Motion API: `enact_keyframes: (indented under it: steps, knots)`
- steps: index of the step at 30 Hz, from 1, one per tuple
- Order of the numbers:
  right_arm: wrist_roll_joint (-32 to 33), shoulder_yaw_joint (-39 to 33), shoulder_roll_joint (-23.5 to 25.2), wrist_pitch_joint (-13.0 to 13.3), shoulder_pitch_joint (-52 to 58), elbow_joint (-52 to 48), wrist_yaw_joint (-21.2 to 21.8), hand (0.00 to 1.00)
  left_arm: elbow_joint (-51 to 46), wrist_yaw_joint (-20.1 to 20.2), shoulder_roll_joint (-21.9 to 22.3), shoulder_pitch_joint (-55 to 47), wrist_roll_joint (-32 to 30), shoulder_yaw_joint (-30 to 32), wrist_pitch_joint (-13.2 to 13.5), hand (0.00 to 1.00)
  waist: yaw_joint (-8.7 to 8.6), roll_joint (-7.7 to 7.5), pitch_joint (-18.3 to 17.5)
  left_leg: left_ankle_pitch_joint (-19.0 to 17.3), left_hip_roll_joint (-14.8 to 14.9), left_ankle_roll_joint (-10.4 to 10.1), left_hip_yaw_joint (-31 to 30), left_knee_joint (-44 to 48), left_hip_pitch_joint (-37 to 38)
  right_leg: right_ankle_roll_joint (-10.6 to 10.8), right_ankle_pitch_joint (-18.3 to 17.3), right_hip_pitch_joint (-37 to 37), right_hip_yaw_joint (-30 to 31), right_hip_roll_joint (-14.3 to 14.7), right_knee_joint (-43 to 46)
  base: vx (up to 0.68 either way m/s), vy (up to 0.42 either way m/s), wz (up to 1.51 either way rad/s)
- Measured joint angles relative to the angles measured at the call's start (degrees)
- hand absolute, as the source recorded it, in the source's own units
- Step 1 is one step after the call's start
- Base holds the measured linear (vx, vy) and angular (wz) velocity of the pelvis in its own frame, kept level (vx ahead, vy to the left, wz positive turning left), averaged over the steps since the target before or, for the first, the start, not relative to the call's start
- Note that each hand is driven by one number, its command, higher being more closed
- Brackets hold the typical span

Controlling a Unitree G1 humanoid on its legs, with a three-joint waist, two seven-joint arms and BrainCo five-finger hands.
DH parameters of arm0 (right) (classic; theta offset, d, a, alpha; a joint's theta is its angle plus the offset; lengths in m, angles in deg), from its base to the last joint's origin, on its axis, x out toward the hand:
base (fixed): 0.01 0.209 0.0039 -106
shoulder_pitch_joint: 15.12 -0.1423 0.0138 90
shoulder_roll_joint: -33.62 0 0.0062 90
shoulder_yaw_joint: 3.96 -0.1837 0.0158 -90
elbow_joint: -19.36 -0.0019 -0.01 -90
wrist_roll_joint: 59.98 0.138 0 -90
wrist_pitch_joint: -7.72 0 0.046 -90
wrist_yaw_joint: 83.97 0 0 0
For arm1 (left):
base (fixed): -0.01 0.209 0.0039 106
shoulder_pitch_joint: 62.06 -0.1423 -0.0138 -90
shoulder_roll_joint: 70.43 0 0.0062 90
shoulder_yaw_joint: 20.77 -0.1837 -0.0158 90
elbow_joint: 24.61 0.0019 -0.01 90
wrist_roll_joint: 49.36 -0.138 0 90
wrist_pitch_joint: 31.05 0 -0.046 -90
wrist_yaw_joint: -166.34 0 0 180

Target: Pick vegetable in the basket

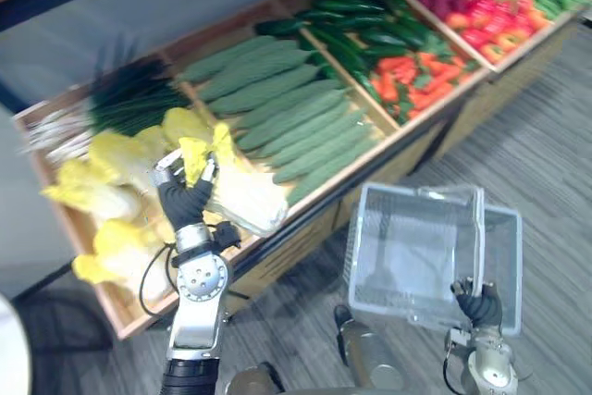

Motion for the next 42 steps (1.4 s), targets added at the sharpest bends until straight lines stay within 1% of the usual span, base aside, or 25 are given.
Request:
enact_keyframes:
  steps: [1, 2, 3, 5, 6, 7, 8, 9, 10, 11, 13, 14, 15, 16, 17, 18, 22, 26, 28, 31, 34, 37, 38, 39, 42]
  knots:
    - [-0.3, 0.4, -0.3, 0.0, -1.5, 0.0, 0.2, 1.0, 1.2, 0.5, -0.1, 0.0, 0.1, -0.3, 0.2, 1.0, 0.02, -0.17, 0.0, -0.1, 0.0, 0.0, 2.3, -0.1, 1.7, 0.0, 0.1, -0.3, -4.0, -1.4, 1.6, 0.11, -0.106, -1.82]
    - [-0.7, 0.6, -0.6, 0.0, -2.1, 0.0, 0.3, 1.0, 2.2, 0.6, 0.0, 0.0, 0.1, -0.8, 0.2, 1.0, -0.06, -0.17, 0.0, -0.3, 0.1, 0.2, 3.1, 0.4, 2.7, 0.5, 0.4, -0.4, -3.9, -1.3, 2.4, 0.16, -0.137, -1.69]
    - [-1.1, 0.9, -1.7, 0.0, -2.5, 0.0, 0.4, 1.0, 4.4, 1.2, 0.1, 0.2, 0.5, -2.9, 0.2, 1.0, -0.38, 0.09, 0.0, -0.9, 1.0, 1.3, 4.3, 2.7, 4.3, 0.7, 0.4, -0.6, -1.6, -0.2, 4.1, 0.24, -0.194, -1.43]
    - [-1.1, 1.3, -4.0, 0.0, -2.5, 0.0, 0.8, 1.0, 6.4, 3.0, 0.2, 0.3, 0.4, -7.7, 0.2, 1.0, -0.88, 1.22, -0.7, -0.9, 5.5, 2.9, 4.0, 11.8, 4.8, 0.4, -1.8, -0.2, 1.6, 3.0, 6.0, 0.29, -0.194, -1.3]
    - [-1.1, 1.7, -5.6, 0.0, -2.6, 0.0, 1.5, 1.0, 7.4, 4.0, 0.1, 0.5, 0.5, -10.1, 0.2, 1.0, -1.01, 1.86, -0.9, 1.0, 9.3, 6.1, 3.2, 19.8, 4.4, 0.0, -2.5, 1.1, 3.7, 5.4, 5.8, 0.32, -0.144, -1.27]
    - [-1.1, 2.7, -7.0, 0.0, -2.8, -0.1, 1.7, 1.0, 9.0, 5.6, -0.1, 0.8, 0.5, -11.9, 0.4, 1.0, -1.32, 1.94, -0.8, 2.3, 11.9, 8.7, -1.5, 28.1, 2.3, -0.8, -3.1, 3.2, 6.0, 7.6, 4.4, 0.3, -0.119, -1.37]
    - [-1.0, 3.5, -7.8, 0.0, -3.1, -0.2, 1.7, 1.0, 10.4, 6.2, 0.2, 1.0, 0.6, -12.9, 0.4, 1.0, -1.55, 2.03, -0.9, 0.4, 11.4, 6.9, -6.6, 31.6, -0.3, -1.2, -3.2, 5.0, 7.6, 8.9, 2.9, 0.25, -0.06, -1.15]
    - [-0.8, 4.1, -8.1, 0.0, -3.2, -0.7, 2.2, 1.0, 11.2, 6.8, 0.1, 1.1, 0.6, -13.8, 0.4, 1.0, -1.67, 1.83, -0.8, -1.5, 9.3, 5.2, -12.2, 33.0, -3.5, -1.5, -3.0, 6.7, 9.4, 9.5, 1.3, 0.21, 0.018, -1.1]
    - [0.1, 5.0, -8.7, 0.0, -3.1, -2.3, 2.8, 1.0, 11.5, 7.3, 0.0, 0.5, 0.6, -14.6, 0.4, 1.0, -1.53, 1.8, -0.8, -3.5, 5.8, 4.9, -17.7, 32.6, -7.1, -1.4, -2.7, 8.6, 11.9, 10.0, -0.4, 0.21, 0.045, -0.99]
    - [0.3, 5.2, -9.0, 0.0, -3.1, -3.2, 3.0, 1.0, 11.5, 7.6, -0.1, 0.2, 0.6, -14.8, 0.4, 1.0, -1.51, 1.77, -0.8, -4.3, 4.2, 5.0, -19.8, 31.5, -8.6, -1.3, -2.6, 9.5, 13.2, 10.0, -1.0, 0.22, 0.072, -1.02]
    - [1.4, 6.9, -9.5, 0.2, -3.0, -5.0, 4.4, 1.0, 11.7, 8.0, -0.1, -0.4, 0.5, -14.8, 0.3, 1.0, -0.74, 1.78, -0.8, -5.0, 0.1, 5.0, -25.3, 25.0, -12.3, -0.2, -1.9, 11.4, 17.4, 10.1, -2.8, 0.21, 0.107, -1.07]
    - [2.0, 7.5, -10.1, 0.3, -3.0, -5.3, 5.3, 1.0, 11.7, 8.0, 0.0, -0.4, 0.4, -14.8, 0.3, 1.0, -0.12, 1.79, -0.8, -4.5, -2.2, 4.2, -29.0, 19.0, -13.4, 0.6, -1.4, 12.6, 19.7, 10.4, -4.0, 0.18, 0.139, -1.25]
    - [2.9, 8.1, -10.7, 0.3, -2.9, -5.7, 5.9, 1.0, 11.7, 8.0, -0.1, -0.4, 0.4, -14.8, 0.3, 1.0, 0.05, 2.36, -1.1, -3.0, -3.3, 2.7, -31.6, 12.9, -13.6, 1.2, -1.1, 13.3, 21.3, 10.9, -5.0, 0.17, 0.152, -1.06]
    - [3.4, 8.3, -11.1, 0.3, -2.7, -6.2, 6.2, 1.0, 11.7, 8.0, -0.1, -0.4, 0.4, -14.8, 0.3, 1.0, -0.06, 3.14, -1.6, -1.6, -3.5, 1.6, -32.1, 10.1, -13.6, 1.6, -1.0, 13.6, 22.2, 11.4, -5.6, 0.17, 0.196, -0.98]
    - [4.3, 8.4, -11.7, 0.3, -1.3, -7.9, 7.0, 1.0, 11.7, 8.5, 0.2, -0.2, 0.2, -14.9, 0.3, 1.0, -0.27, 4.95, -2.7, 5.0, -3.3, 2.3, -32.0, 4.5, -13.2, 2.7, -1.0, 13.9, 24.2, 12.9, -6.1, 0.19, 0.218, -0.76]
    - [4.6, 8.5, -11.4, 0.2, -0.8, -7.9, 7.4, 1.0, 11.8, 8.9, 0.0, 0.0, 0.1, -14.8, 0.3, 1.0, -0.3, 4.92, -3.0, 4.4, -3.3, 2.4, -31.0, 3.4, -12.3, 3.3, -1.2, 13.9, 25.2, 12.9, -5.7, 0.25, 0.261, -0.8]
    - [9.6, 9.6, -10.9, -0.1, 1.8, -9.1, 10.4, 1.0, 14.5, 9.5, -2.4, 2.6, -2.5, -15.0, -0.4, 1.0, -0.6, 2.34, -3.5, 6.4, -6.7, 3.8, -26.6, -4.2, -8.8, 6.0, -0.6, 12.5, 29.5, 10.8, -6.9, 0.13, 0.174, -0.41]
    - [13.1, 12.3, -11.1, -0.6, 2.3, -9.1, 13.1, 1.0, 16.9, 10.4, -4.1, 4.9, -6.4, -15.4, -0.5, 1.0, -1.0, 2.33, -3.5, 6.7, -8.1, 4.2, -24.2, -7.2, -6.6, 7.3, 0.3, 13.3, 32.0, 10.4, -9.2, 0.05, 0.118, -0.31]
    - [16.0, 14.3, -12.0, -0.6, 2.4, -9.3, 15.2, 1.0, 18.6, 10.4, -5.6, 8.0, -10.5, -16.5, -0.7, 1.0, -1.86, 2.33, -3.6, 6.9, -8.5, 4.5, -23.8, -8.5, -6.1, 7.7, 1.2, 13.9, 32.6, 9.8, -11.0, 0.02, 0.089, -0.11]
    - [19.4, 16.9, -14.2, -0.6, 2.4, -10.0, 17.0, 1.0, 21.2, 10.4, -6.6, 11.5, -15.5, -18.5, -1.0, 1.0, -1.92, 2.33, -3.6, 7.2, -9.0, 4.6, -22.6, -10.0, -5.7, 8.4, 2.5, 13.9, 33.8, 9.7, -13.1, 0.01, 0.044, -0.2]
    - [22.8, 19.1, -14.6, -0.6, 2.3, -10.2, 17.9, 1.0, 24.2, 10.4, -7.3, 13.6, -20.7, -18.8, -1.8, 1.0, -1.95, 2.32, -3.6, 7.2, -9.3, 4.7, -21.9, -10.7, -5.7, 8.6, 3.6, 14.0, 34.4, 9.6, -14.7, -0.01, 0.042, -0.15]
    - [25.7, 21.4, -14.8, -0.7, 2.1, -10.2, 18.7, 1.0, 27.4, 10.5, -8.8, 15.6, -24.4, -20.5, -2.8, 1.0, -2.69, 2.23, -3.6, 7.5, -9.7, 5.0, -21.9, -11.0, -6.0, 8.6, 4.6, 14.6, 34.4, 8.9, -16.9, -0.02, 0.038, -0.02]
    - [28.4, 24.3, -16.1, -1.1, 1.6, -10.2, 19.1, 1.0, 30.2, 10.6, -9.7, 16.9, -26.8, -22.4, -3.0, 1.0, -3.33, 2.14, -3.6, 7.5, -10.1, 5.0, -21.8, -11.3, -6.2, 8.8, 5.6, 14.9, 34.6, 8.5, -18.6, -0.03, 0.052, -0.02]
    - [30.5, 25.5, -16.5, -1.2, 1.6, -10.2, 19.6, 1.0, 31.8, 10.8, -9.6, 18.2, -28.1, -23.7, -3.1, 0.0, -3.42, 2.07, -3.6, 7.6, -10.3, 5.3, -21.7, -11.3, -6.5, 8.9, 5.9, 14.9, 34.6, 8.2, -19.1, -0.03, 0.043, -0.04]
    - [35.5, 28.7, -16.7, -2.2, 0.5, -10.2, 20.3, 1.0, 33.9, 12.0, -9.6, 20.3, -31.3, -26.3, -3.1, 0.0, -3.5, 1.77, -3.6, 7.6, -10.4, 5.3, -21.5, -11.4, -6.7, 9.0, 6.5, 14.9, 34.7, 8.0, -19.9, -0.01, 0.001, -0.01]
